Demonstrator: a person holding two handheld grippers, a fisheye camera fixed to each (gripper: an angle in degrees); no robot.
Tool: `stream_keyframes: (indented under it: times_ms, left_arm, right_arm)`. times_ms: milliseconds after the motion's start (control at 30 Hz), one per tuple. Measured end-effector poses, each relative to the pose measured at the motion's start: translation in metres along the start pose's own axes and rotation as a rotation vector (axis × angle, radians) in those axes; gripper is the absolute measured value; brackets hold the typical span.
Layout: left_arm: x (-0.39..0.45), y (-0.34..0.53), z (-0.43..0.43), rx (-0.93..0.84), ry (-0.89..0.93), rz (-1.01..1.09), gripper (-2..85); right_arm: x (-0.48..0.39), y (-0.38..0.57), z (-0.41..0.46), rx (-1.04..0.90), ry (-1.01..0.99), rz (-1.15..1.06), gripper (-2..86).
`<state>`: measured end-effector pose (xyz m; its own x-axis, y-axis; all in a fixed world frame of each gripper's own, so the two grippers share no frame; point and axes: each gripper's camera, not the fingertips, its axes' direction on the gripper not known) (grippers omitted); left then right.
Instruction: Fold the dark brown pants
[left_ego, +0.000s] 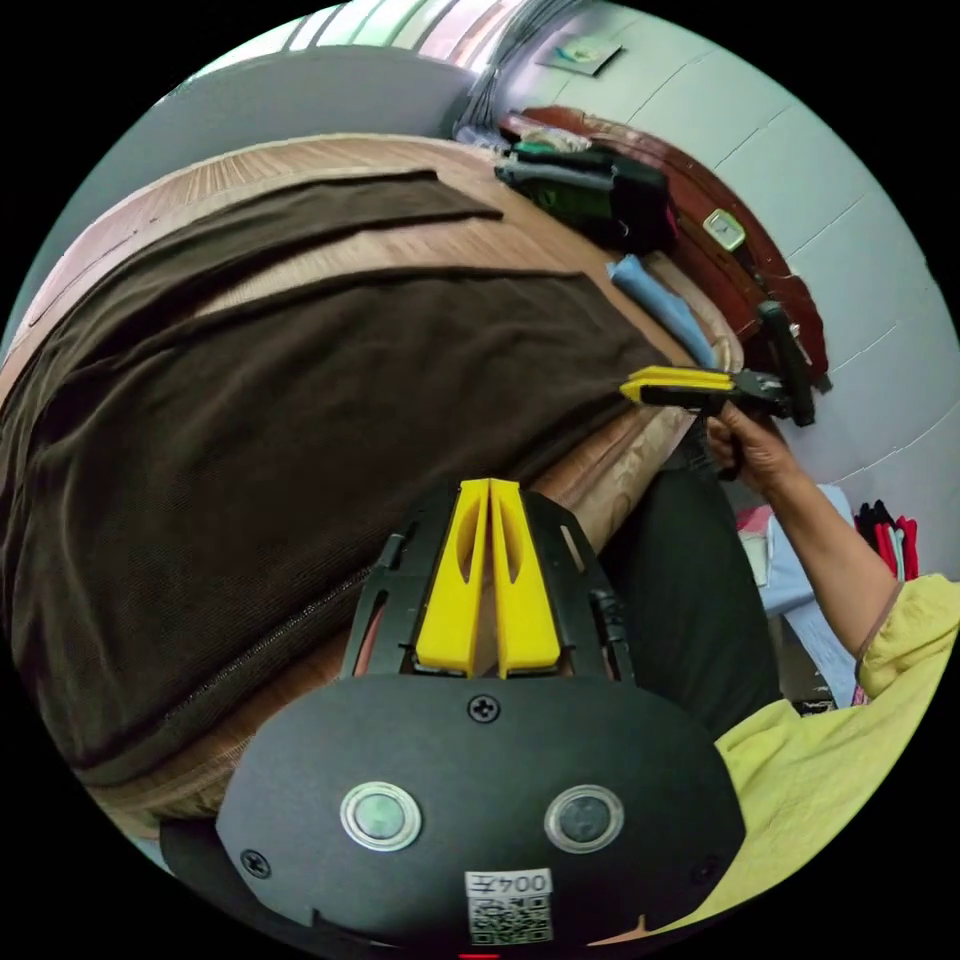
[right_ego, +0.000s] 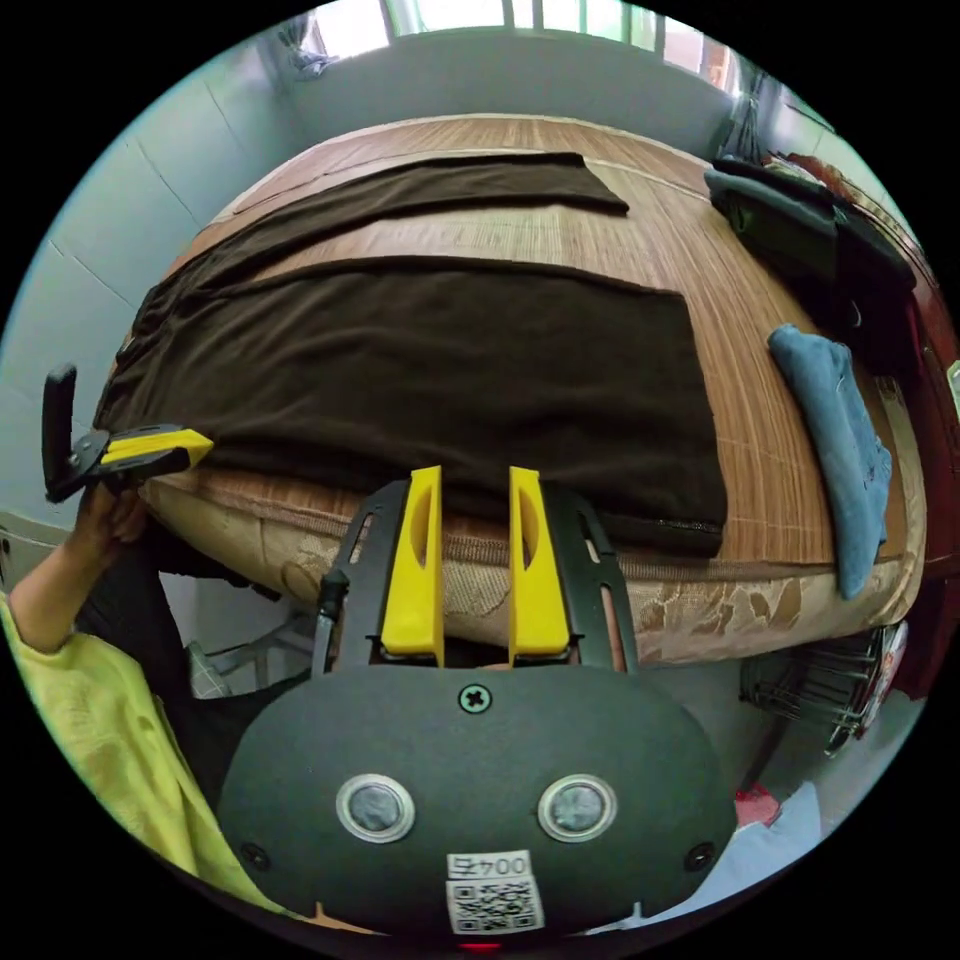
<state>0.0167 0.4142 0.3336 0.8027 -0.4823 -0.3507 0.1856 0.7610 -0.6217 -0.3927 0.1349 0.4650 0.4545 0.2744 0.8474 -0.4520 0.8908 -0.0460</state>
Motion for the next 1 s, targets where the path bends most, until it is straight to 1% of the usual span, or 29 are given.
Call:
stream_keyframes:
  times_ms: [67, 133, 200, 267, 367, 433, 600, 733, 833, 1000]
  left_arm:
    - [-0.010, -0.002, 0.004, 0.012, 0.059, -0.003, 0.7]
    - [-0.015, -0.003, 0.006, 0.014, 0.091, -0.024, 0.7]
    - [-0.015, -0.005, 0.007, 0.016, 0.083, -0.022, 0.7]
    - [-0.011, -0.007, 0.005, 0.034, 0.059, -0.028, 0.6]
    - [-0.004, -0.015, 0.002, 0.085, 0.115, -0.014, 0.6]
    - [0.002, -0.024, 0.004, 0.089, 0.128, 0.011, 0.7]
    - [0.025, -0.055, 0.022, 0.039, 0.172, 0.100, 0.7]
    - [0.046, -0.079, 0.037, -0.008, 0.151, 0.179, 0.7]
    - [0.052, -0.090, 0.044, -0.021, 0.140, 0.197, 0.7]
    - [0.059, -0.104, 0.051, -0.057, 0.141, 0.226, 0.7]
  right_arm:
    - [0.010, 0.008, 0.000, 0.028, -0.029, -0.025, 9.8]
    - [0.020, 0.008, -0.003, 0.015, -0.070, -0.004, 9.7]
    - [0.027, 0.008, -0.011, 0.014, -0.056, 0.019, 10.7]
    - [0.032, 0.012, -0.021, 0.060, -0.050, 0.046, 11.4]
    - [0.037, 0.013, -0.018, 0.053, -0.038, 0.062, 11.5]
    - [0.042, 0.015, -0.017, 0.057, -0.041, 0.085, 11.2]
    - [0.039, 0.011, -0.008, 0.051, -0.059, 0.087, 10.7]
    - [0.025, 0.009, 0.006, 0.016, 0.046, 0.006, 9.6]
    - [0.031, 0.011, 0.002, -0.002, 0.020, -0.001, 9.7]
    - [0.043, -0.017, -0.015, 0.106, -0.001, 0.037, 9.9]
